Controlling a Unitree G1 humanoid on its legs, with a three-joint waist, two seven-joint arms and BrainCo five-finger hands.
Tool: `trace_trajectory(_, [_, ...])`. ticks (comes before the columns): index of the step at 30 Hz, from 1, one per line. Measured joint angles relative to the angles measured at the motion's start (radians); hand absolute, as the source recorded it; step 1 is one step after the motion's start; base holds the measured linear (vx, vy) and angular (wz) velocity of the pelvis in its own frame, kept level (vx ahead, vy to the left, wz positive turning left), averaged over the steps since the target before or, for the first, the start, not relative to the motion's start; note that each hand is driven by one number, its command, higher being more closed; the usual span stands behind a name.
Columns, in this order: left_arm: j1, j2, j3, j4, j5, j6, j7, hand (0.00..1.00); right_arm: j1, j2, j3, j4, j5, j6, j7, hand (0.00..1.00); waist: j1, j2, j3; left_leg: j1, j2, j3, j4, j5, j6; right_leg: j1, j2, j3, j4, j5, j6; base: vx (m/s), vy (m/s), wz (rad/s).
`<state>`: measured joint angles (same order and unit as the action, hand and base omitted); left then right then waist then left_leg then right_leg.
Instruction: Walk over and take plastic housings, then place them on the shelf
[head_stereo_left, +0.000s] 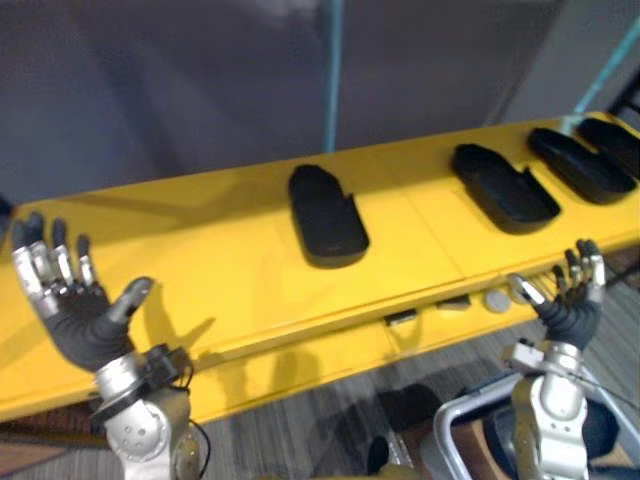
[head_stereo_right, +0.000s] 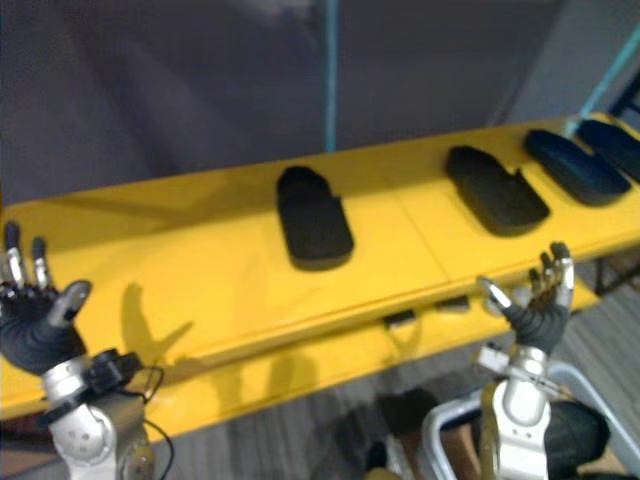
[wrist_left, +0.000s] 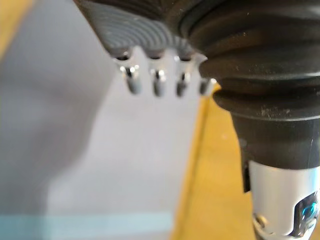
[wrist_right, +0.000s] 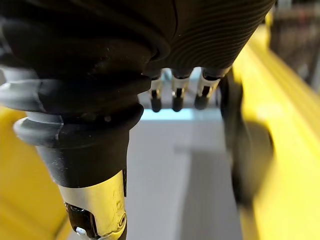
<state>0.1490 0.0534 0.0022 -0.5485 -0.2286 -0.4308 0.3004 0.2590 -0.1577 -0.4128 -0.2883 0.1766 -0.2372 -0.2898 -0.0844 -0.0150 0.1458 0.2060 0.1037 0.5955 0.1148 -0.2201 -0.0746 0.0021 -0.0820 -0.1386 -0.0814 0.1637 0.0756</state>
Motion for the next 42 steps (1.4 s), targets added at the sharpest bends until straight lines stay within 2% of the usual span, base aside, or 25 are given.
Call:
trace_trajectory(4, [-0.057,0.013,-0.02,0.069,0.004,0.043,0.033,0.0,0.089,0.004,-0.072,-0.025,0.041,-0.039,0.018,0.0,-0.066,0.012,0.002,0.04,0.007,0.077,0.01,-0.02,-0.006,-0.012,0.028,0.09,0.0,0.008,-0.003,-0.04,-0.008,-0.8])
trace_trajectory(5, [-0.063,0.017,-0.022,0.08,0.006,0.064,0.052,0.0,0.098,0.017,-0.08,-0.026,0.049,-0.05,0.034,0.0,-0.068,0.003,0.005,0.033,0.016,0.06,0.067,-0.031,0.008,-0.02,0.035,0.13,-0.001,0.004,-0.011,-0.04,-0.049,-1.04])
trace_trajectory(6, [-0.062,0.018,-0.02,0.084,0.008,0.071,0.06,0.0,0.096,0.021,-0.077,-0.026,0.051,-0.054,0.041,0.0,-0.066,-0.003,0.009,0.021,0.023,0.031,0.117,-0.038,0.02,-0.022,0.037,0.153,-0.002,0.003,-0.016,-0.05,-0.122,-1.19])
trace_trajectory(7, [-0.052,0.015,-0.021,0.084,0.013,0.092,0.092,0.0,0.087,0.017,-0.063,-0.041,0.066,-0.068,0.08,0.0,-0.056,0.006,0.014,-0.046,0.051,-0.12,0.299,-0.069,0.075,-0.023,0.05,0.198,0.0,0.003,-0.021,-0.05,-0.099,-1.02])
trace_trajectory(8, [-0.043,0.015,-0.017,0.082,0.015,0.101,0.103,0.0,0.078,0.012,-0.055,-0.051,0.066,-0.07,0.095,0.0,-0.048,0.016,0.018,-0.075,0.057,-0.184,0.368,-0.074,0.086,-0.02,0.055,0.216,0.0,0.001,-0.025,-0.09,-0.059,-1.36])
trace_trajectory(9, [-0.016,0.015,-0.011,0.077,0.017,0.108,0.123,0.0,0.054,-0.006,-0.026,-0.064,0.065,-0.071,0.12,0.0,-0.027,0.034,0.024,-0.117,0.057,-0.301,0.475,-0.073,0.088,-0.019,0.072,0.245,0.0,0.0,-0.031,-0.07,0.041,-1.11])
trace_trajectory(10, [0.001,0.015,-0.007,0.075,0.018,0.11,0.127,0.0,0.038,-0.018,-0.007,-0.064,0.065,-0.07,0.127,0.0,-0.017,0.047,0.021,-0.125,0.051,-0.346,0.504,-0.076,0.087,-0.022,0.076,0.25,0.0,0.001,-0.033,-0.08,0.081,-1.25])
trace_trajectory(11, [0.031,0.015,-0.004,0.069,0.017,0.113,0.127,0.0,0.017,-0.037,0.024,-0.064,0.065,-0.067,0.139,0.0,-0.003,0.073,0.008,-0.126,0.04,-0.391,0.506,-0.089,0.072,-0.038,0.08,0.246,0.0,0.006,-0.037,-0.07,0.09,-0.72])
trace_trajectory(13, [0.057,0.015,0.004,0.027,0.017,0.111,0.114,0.0,-0.005,-0.037,0.051,-0.063,0.062,-0.057,0.139,0.0,-0.003,0.084,0.001,-0.136,0.026,-0.391,0.451,-0.114,0.056,-0.078,0.075,0.241,0.0,0.028,-0.036,-0.06,0.072,-0.12])
trace_trajectory(15, [0.06,0.014,0.042,0.0,0.017,0.1,0.105,0.0,-0.021,-0.034,0.073,-0.058,0.053,-0.044,0.144,0.0,0.0,0.063,0.015,-0.138,-0.011,-0.391,0.352,-0.121,0.046,-0.119,0.044,0.218,0.0,0.057,-0.021,-0.08,0.032,0.39])
trace_trajectory(17, [0.07,0.011,0.077,-0.005,0.017,0.079,0.106,0.0,-0.055,-0.034,0.074,-0.052,0.046,-0.042,0.16,0.0,0.02,0.062,0.041,-0.144,-0.013,-0.395,0.306,-0.15,0.024,-0.144,0.033,0.192,0.0,0.075,-0.007,-0.12,0.06,0.4])
trace_trajectory(20, [0.069,0.008,0.115,-0.014,0.013,0.026,0.114,0.0,-0.176,-0.039,0.108,-0.03,0.046,-0.051,0.164,0.0,0.045,0.059,0.093,-0.212,-0.024,-0.428,0.327,-0.192,0.027,-0.206,0.028,0.169,0.031,0.09,-0.006,-0.18,0.037,0.28])
trace_trajectory(22, [0.036,0.009,0.119,-0.021,0.016,-0.01,0.131,0.0,-0.271,-0.048,0.144,0.006,0.045,-0.065,0.159,0.0,0.058,0.054,0.158,-0.262,-0.03,-0.448,0.371,-0.21,0.036,-0.265,0.015,0.165,0.095,0.078,0.001,-0.21,-0.016,0.21])
trace_trajectory(25, [-0.055,0.008,0.099,-0.02,0.07,-0.073,0.189,0.0,-0.412,-0.051,0.232,0.065,0.02,-0.072,0.135,0.0,0.073,0.06,0.281,-0.37,-0.043,-0.489,0.492,-0.244,0.047,-0.397,-0.016,0.146,0.306,0.0,0.004,-0.27,-0.05,0.35])
trace_trajectory(28, [-0.073,0.007,0.05,-0.021,0.129,-0.106,0.224,0.0,-0.434,-0.051,0.291,0.08,-0.033,-0.072,0.089,0.0,0.077,0.056,0.317,-0.428,-0.042,-0.519,0.586,-0.283,0.04,-0.497,-0.031,0.134,0.507,-0.099,0.004,-0.11,-0.055,0.32])
trace_trajectory(30, [-0.07,0.007,0.008,-0.022,0.144,-0.107,0.228,0.0,-0.415,-0.05,0.303,0.078,-0.044,-0.071,0.059,0.0,0.076,0.056,0.317,-0.435,-0.032,-0.53,0.636,-0.308,0.028,-0.524,-0.039,0.121,0.604,-0.151,0.004,0.03,-0.059,0.23])
trace_trajectory(32, [-0.065,0.008,-0.038,-0.032,0.158,-0.107,0.196,0.0,-0.34,-0.04,0.301,0.038,-0.038,-0.064,0.02,0.0,0.072,0.056,0.317,-0.418,-0.018,-0.528,0.663,-0.317,0.019,-0.505,-0.033,0.11,0.627,-0.163,0.005,0.07,-0.023,0.08])
trace_trajectory(35, [0.003,0.01,-0.058,-0.044,0.153,-0.099,0.115,0.0,-0.136,0.001,0.272,-0.023,-0.003,-0.066,0.013,0.0,0.067,0.051,0.311,-0.276,-0.013,-0.459,0.561,-0.312,0.028,-0.391,0.013,0.168,0.499,-0.082,0.017,0.03,0.096,-0.86])
trace_trajectory(36, [0.033,0.011,-0.051,-0.045,0.153,-0.099,0.111,0.0,-0.059,0.012,0.244,-0.023,0.034,-0.072,0.046,0.0,0.064,0.04,0.297,-0.228,-0.028,-0.388,0.501,-0.297,0.061,-0.364,0.013,0.18,0.414,-0.004,0.013,-0.11,0.167,-1.25])
trace_trajectory(37, [0.044,0.013,-0.048,-0.045,0.151,-0.099,0.111,0.0,-0.033,0.018,0.228,-0.023,0.048,-0.073,0.061,0.0,0.061,0.036,0.295,-0.213,-0.032,-0.357,0.473,-0.285,0.076,-0.35,0.01,0.169,0.36,0.052,0.008,-0.15,0.125,-1.45])
trace_trajectory(38, [0.052,0.015,-0.04,-0.044,0.141,-0.097,0.109,0.0,0.003,0.029,0.193,-0.021,0.046,-0.073,0.09,0.0,0.042,0.038,0.286,-0.2,-0.035,-0.295,0.428,-0.254,0.108,-0.328,0.007,0.142,0.276,0.125,0.012,-0.26,0.108,-1.11])
trace_trajectory(39, [0.04,0.018,-0.021,-0.037,0.116,-0.093,0.109,0.0,0.021,0.037,0.175,-0.014,0.046,-0.073,0.112,0.0,0.009,0.038,0.284,-0.183,-0.037,-0.256,0.394,-0.229,0.125,-0.341,-0.012,0.062,0.413,0.012,-0.069,-0.19,0.048,-0.98])
trace_trajectory(40, [0.034,0.018,-0.008,-0.033,0.116,-0.091,0.11,0.0,0.024,0.037,0.171,-0.009,0.046,-0.074,0.122,0.0,0.0,0.041,0.279,-0.169,-0.036,-0.239,0.371,-0.215,0.127,-0.344,-0.021,0.031,0.489,-0.047,-0.087,-0.2,0.059,-0.82])
trace_trajectory(41, [0.022,0.015,0.003,-0.028,0.116,-0.087,0.111,0.0,0.031,0.038,0.172,-0.003,0.045,-0.081,0.143,0.0,-0.01,0.047,0.259,-0.15,-0.033,-0.207,0.321,-0.185,0.133,-0.336,-0.052,-0.03,0.604,-0.134,-0.104,-0.11,0.079,-0.78])
trace_trajectory(42, [0.01,0.015,0.004,-0.028,0.109,-0.072,0.104,0.0,0.031,0.038,0.178,0.007,0.043,-0.103,0.159,0.0,-0.009,0.054,0.234,-0.147,-0.025,-0.185,0.288,-0.161,0.134,-0.306,-0.095,-0.079,0.664,-0.186,-0.103,-0.12,0.086,-0.74])
